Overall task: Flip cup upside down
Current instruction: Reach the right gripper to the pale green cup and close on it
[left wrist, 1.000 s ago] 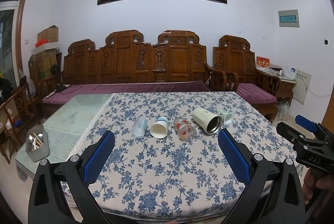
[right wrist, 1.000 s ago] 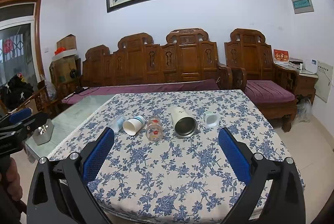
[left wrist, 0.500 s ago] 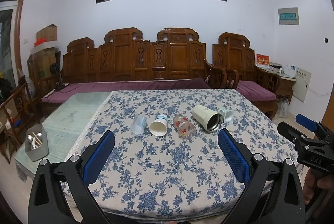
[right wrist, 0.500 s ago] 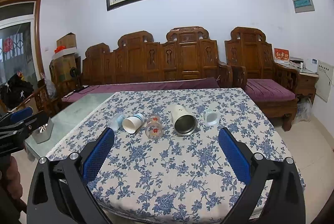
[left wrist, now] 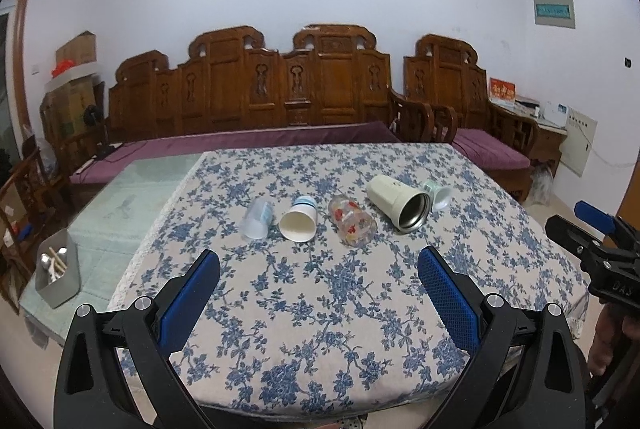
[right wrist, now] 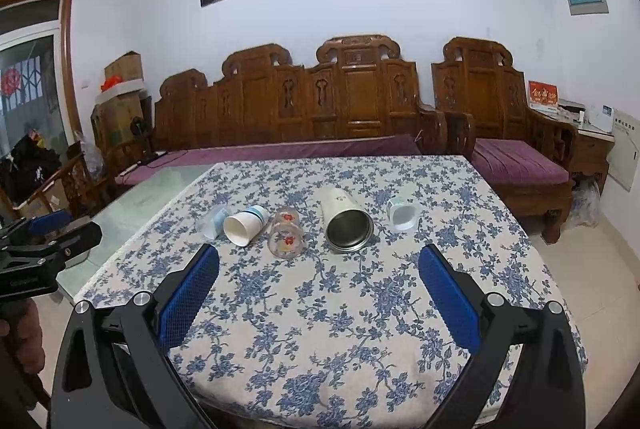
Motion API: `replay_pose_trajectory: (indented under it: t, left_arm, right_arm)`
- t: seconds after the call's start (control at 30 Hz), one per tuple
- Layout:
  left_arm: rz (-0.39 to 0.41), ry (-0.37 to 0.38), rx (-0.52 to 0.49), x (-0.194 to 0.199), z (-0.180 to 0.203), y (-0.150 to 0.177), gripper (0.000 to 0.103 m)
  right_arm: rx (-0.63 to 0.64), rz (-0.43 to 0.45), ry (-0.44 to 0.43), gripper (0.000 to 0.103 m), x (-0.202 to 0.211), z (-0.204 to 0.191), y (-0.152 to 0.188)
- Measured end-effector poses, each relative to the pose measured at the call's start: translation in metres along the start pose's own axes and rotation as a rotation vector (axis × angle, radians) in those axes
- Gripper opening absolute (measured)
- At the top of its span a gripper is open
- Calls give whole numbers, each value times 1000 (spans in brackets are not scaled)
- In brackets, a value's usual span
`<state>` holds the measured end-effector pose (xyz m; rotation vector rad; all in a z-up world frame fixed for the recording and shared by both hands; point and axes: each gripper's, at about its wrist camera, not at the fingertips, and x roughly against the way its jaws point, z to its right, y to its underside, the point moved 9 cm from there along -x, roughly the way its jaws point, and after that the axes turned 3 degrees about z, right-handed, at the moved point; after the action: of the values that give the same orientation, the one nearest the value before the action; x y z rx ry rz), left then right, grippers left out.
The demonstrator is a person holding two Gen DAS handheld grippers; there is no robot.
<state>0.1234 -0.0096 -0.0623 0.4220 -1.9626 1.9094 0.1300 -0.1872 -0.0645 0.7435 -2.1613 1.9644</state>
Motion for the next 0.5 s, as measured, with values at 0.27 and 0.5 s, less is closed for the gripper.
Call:
replay_pose_trajectory:
  t: [0.27,0.5]
  left_arm:
    - [-75,50,-36,-57,10,-7,95]
    - [-134,107,-42,-123,18,-7,95]
  right_arm:
    - [1,-85,25,100,-60,30,-8]
    - [17,-181,78,99,-136,72,-9]
